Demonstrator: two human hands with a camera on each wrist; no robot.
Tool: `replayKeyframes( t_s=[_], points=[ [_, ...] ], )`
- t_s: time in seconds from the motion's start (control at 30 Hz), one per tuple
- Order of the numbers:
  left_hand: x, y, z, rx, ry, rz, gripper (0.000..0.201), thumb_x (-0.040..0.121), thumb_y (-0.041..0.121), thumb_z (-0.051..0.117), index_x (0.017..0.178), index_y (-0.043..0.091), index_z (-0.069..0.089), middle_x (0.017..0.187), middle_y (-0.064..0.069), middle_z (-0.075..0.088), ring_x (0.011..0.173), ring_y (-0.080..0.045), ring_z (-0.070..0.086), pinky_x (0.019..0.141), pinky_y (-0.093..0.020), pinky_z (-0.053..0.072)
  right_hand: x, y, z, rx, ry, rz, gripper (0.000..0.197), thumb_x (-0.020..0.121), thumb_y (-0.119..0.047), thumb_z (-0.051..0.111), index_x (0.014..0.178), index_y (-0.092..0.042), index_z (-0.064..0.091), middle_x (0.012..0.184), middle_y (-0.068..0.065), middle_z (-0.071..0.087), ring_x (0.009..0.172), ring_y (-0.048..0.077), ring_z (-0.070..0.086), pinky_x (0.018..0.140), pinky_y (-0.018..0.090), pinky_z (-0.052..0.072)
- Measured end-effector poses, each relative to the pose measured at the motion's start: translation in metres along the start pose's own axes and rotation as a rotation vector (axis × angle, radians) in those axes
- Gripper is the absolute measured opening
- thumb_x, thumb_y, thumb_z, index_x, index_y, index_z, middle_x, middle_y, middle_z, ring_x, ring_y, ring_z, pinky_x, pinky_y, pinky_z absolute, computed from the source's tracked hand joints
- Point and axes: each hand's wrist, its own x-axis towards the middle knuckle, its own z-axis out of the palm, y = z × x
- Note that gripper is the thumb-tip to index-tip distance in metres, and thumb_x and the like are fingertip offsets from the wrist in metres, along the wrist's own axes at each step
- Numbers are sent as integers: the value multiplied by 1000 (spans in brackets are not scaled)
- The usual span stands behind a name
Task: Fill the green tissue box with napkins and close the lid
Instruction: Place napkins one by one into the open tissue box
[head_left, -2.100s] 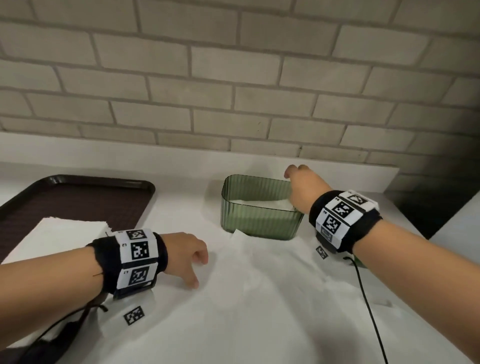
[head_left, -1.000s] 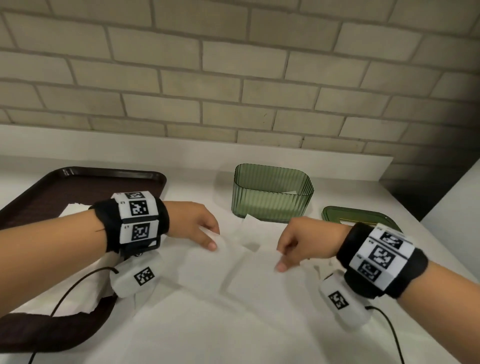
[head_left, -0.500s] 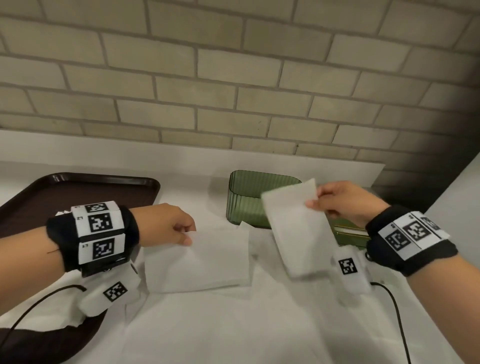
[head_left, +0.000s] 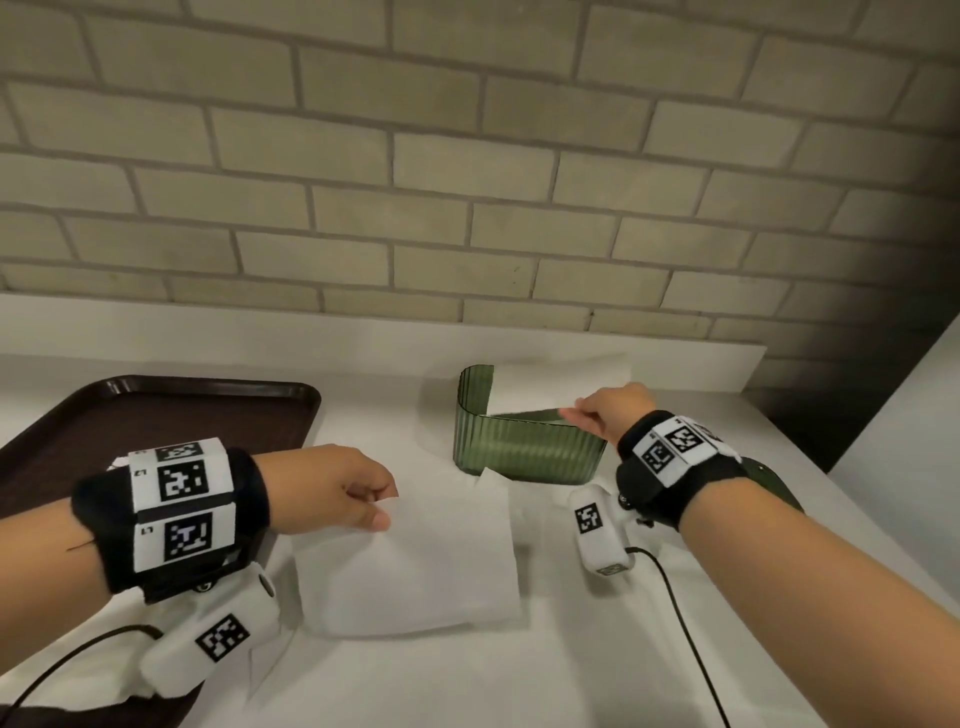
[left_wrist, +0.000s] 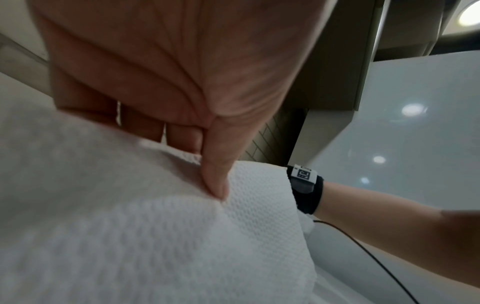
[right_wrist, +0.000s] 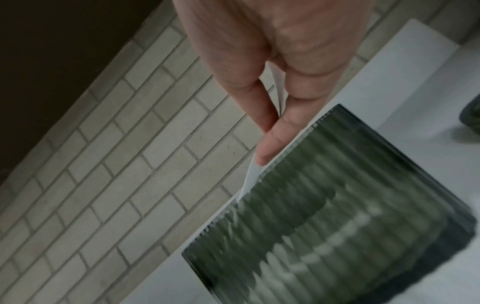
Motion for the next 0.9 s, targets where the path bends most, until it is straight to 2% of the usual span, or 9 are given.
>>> replayKeyframes(
  t_s=[0.07, 0.17, 0.33, 0.4, 0.5, 0.6, 0.73, 0.83, 0.9],
  points=[
    [-2, -2, -3, -13, 22, 2, 25, 92, 26, 57, 70, 36, 52, 56, 30, 55, 57, 10, 50, 60, -5, 35, 5, 1, 10, -76, 13, -10, 47, 86, 13, 50, 131, 14, 36, 131, 31, 47, 112, 36, 58, 62, 22, 56],
    [-4, -8, -9, -49, 72, -7, 27, 94, 25, 54, 68, 31, 51, 56, 19, 53, 53, 5, 46, 61, -11, 35, 9, -3, 19, -148, -10, -3, 46, 86, 11, 51, 130, 12, 39, 128, 26, 50, 102, 30, 62, 57, 18, 53],
    [-5, -18, -19, -190, 185, -53, 21, 97, 20, 48, 82, 23, 61, 74, 11, 61, 66, 2, 54, 71, -16, 44, 12, -9, 23, -267, -109, 96, 24, 86, 11, 53, 110, 9, 53, 95, 17, 59, 87, 24, 65, 53, 22, 57],
    [-3, -21, -24, -253, 239, -76, 20, 97, 19, 46, 88, 19, 63, 84, 2, 65, 77, -9, 58, 81, -25, 47, 11, -10, 24, -255, -121, 153, 7, 86, 13, 54, 88, 6, 53, 81, 19, 60, 72, 25, 68, 41, 23, 54],
    [8, -26, -34, -365, 314, -122, 21, 98, 18, 44, 89, 17, 64, 91, -7, 68, 86, -23, 62, 91, -41, 47, 11, -9, 23, -353, -155, 153, 13, 83, 10, 62, 81, 1, 53, 78, 15, 58, 43, 15, 63, 35, 18, 48],
    [21, -26, -46, -523, 380, -132, 21, 98, 13, 44, 91, 7, 63, 99, -22, 66, 90, -31, 61, 95, -50, 45, 9, -17, 17, -519, -113, 113, 16, 82, -4, 70, 82, -2, 54, 78, 11, 57, 55, 16, 59, 48, 23, 56],
    [45, -17, -63, -595, 437, -132, 24, 98, 8, 42, 81, 11, 58, 93, -18, 60, 83, -26, 55, 81, -38, 45, 8, -31, 2, -727, 9, 11, 14, 89, -14, 62, 86, 0, 59, 75, 11, 63, 54, 16, 63, 50, 22, 54],
    [65, -4, -76, -504, 486, -153, 19, 98, 11, 43, 94, 4, 61, 97, -16, 59, 86, -24, 54, 81, -34, 42, 16, -29, -11, -1032, -48, -35, 30, 92, -23, 55, 113, -3, 61, 112, 10, 66, 98, 23, 65, 83, 29, 55],
    [77, 10, -82, -379, 519, -170, 25, 98, 14, 43, 109, -1, 60, 103, -17, 59, 91, -23, 53, 81, -29, 39, 18, -30, -12, -924, 26, -47, 27, 90, -17, 56, 111, -2, 63, 111, 14, 67, 87, 23, 66, 71, 29, 56]
  ],
)
